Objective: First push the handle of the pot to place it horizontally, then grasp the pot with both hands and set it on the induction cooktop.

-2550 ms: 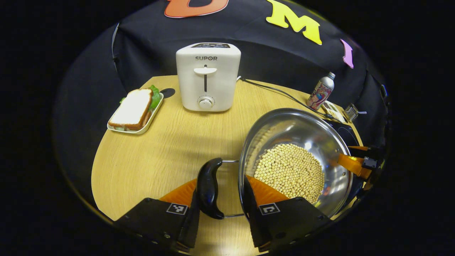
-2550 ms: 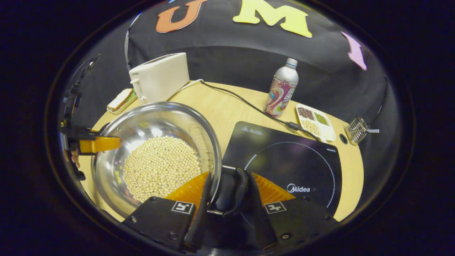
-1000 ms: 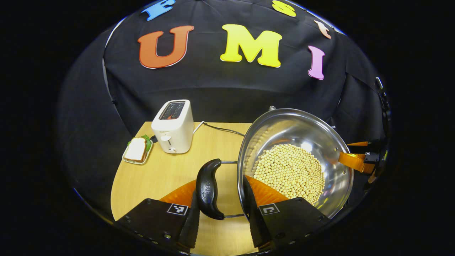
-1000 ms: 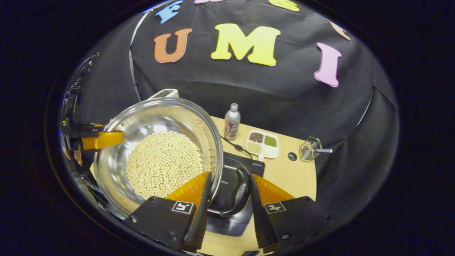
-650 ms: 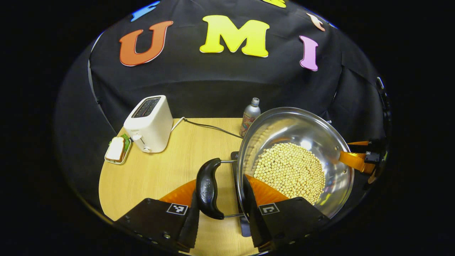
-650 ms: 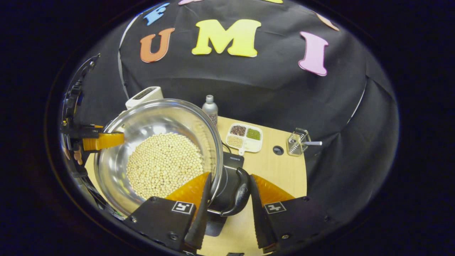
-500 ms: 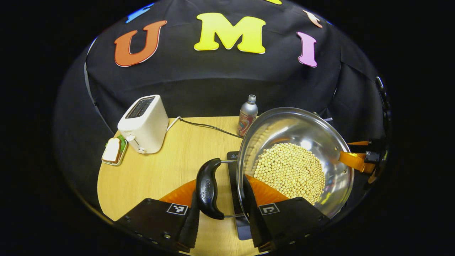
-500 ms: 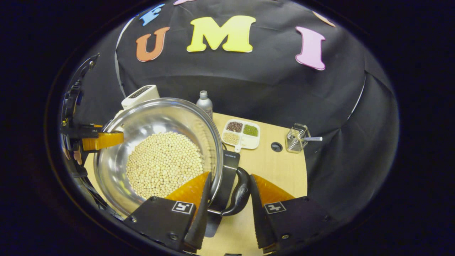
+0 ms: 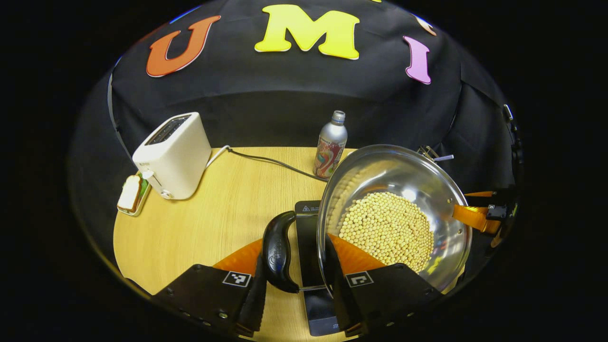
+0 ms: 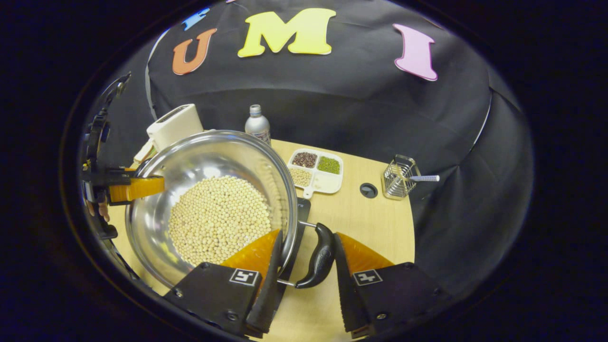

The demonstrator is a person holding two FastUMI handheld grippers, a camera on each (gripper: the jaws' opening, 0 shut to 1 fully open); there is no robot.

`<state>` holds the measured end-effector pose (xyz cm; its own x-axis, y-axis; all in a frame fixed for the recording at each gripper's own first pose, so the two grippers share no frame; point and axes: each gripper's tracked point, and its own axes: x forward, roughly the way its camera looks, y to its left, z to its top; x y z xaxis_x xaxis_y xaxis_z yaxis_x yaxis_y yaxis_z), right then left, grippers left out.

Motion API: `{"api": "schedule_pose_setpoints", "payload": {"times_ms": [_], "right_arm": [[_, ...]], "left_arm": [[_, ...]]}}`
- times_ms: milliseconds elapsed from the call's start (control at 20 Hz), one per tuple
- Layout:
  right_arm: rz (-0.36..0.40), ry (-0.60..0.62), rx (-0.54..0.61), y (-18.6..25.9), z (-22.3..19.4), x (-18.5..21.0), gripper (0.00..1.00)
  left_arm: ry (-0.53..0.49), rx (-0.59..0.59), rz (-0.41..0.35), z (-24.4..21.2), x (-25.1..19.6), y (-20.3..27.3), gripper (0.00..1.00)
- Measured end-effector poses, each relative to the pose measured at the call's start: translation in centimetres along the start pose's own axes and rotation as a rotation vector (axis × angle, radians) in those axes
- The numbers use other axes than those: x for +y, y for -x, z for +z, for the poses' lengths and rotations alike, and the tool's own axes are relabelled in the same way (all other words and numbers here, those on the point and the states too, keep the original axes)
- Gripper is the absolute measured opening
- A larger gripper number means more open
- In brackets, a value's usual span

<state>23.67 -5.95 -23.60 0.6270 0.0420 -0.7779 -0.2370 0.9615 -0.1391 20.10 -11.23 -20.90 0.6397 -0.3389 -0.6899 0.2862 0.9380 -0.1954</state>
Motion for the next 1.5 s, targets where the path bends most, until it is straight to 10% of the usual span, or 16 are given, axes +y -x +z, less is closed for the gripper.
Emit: {"api": "schedule_pose_setpoints", "payload": {"times_ms": [850, 1150, 1500], "right_arm": [[0.032, -0.103, -0.048, -4.1, -2.0, -0.7, 0.61], [0.023, -0.124, -0.182, -2.9, -2.3, -1.5, 0.86], [0.03, -0.143, -0.422, 3.9, -1.0, -1.1, 0.88]], "left_arm": [[0.021, -0.027, -0.055, -1.4, -0.3, -4.2, 0.52], [0.02, -0.106, -0.027, -1.3, 0.8, -2.4, 0.95], [-0.007, -0.229, 0.039, -1.2, 0.7, 4.7, 0.96]]}}
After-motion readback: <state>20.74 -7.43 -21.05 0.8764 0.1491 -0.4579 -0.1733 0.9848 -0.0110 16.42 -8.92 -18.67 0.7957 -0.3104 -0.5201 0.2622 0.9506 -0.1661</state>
